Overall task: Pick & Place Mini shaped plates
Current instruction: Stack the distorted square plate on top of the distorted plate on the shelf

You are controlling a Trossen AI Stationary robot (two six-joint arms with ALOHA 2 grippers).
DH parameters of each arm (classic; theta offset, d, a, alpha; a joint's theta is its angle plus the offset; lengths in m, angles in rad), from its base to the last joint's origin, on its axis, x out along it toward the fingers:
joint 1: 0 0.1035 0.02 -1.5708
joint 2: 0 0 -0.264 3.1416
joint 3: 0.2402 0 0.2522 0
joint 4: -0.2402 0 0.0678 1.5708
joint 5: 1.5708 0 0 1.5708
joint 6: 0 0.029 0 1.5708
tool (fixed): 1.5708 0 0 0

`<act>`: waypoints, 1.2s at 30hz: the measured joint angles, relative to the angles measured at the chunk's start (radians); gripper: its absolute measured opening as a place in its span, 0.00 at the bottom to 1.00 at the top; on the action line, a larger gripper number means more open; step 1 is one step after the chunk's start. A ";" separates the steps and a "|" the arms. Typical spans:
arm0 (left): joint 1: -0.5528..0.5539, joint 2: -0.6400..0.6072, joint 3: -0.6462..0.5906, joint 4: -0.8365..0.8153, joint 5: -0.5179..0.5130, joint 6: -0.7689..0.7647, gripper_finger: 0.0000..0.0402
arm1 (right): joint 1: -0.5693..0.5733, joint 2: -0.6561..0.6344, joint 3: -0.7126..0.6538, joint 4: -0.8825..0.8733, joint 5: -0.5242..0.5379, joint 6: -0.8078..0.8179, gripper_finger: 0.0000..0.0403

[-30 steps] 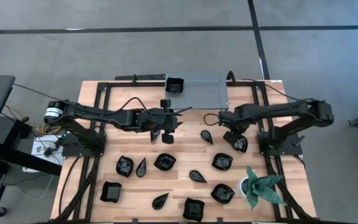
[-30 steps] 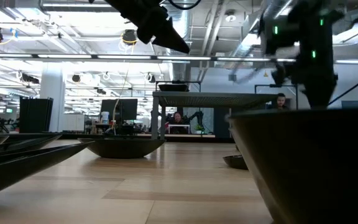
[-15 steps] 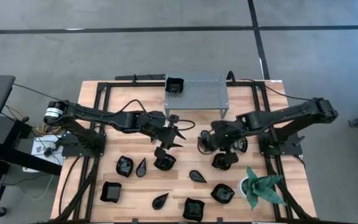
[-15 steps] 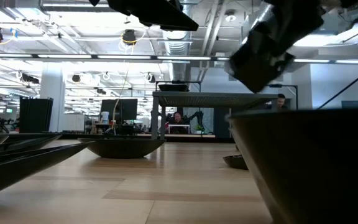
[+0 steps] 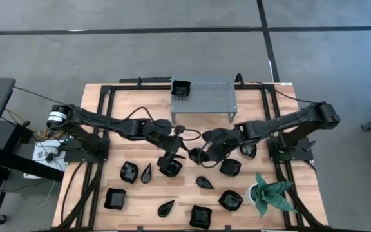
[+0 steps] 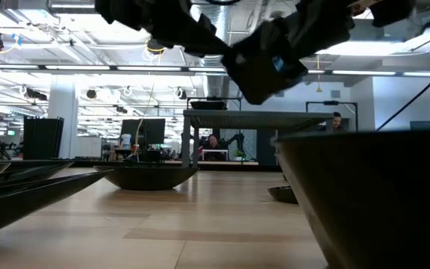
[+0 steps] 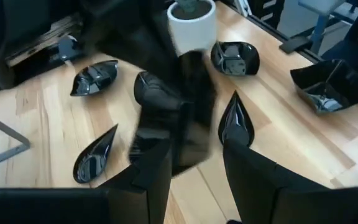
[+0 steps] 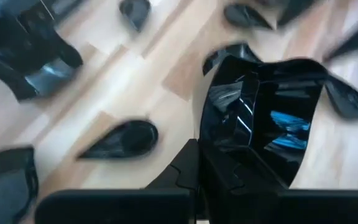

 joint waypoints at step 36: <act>-0.019 -0.001 -0.070 0.099 -0.002 -0.062 0.02 | -0.079 -0.001 0.000 0.094 -0.054 -0.049 0.21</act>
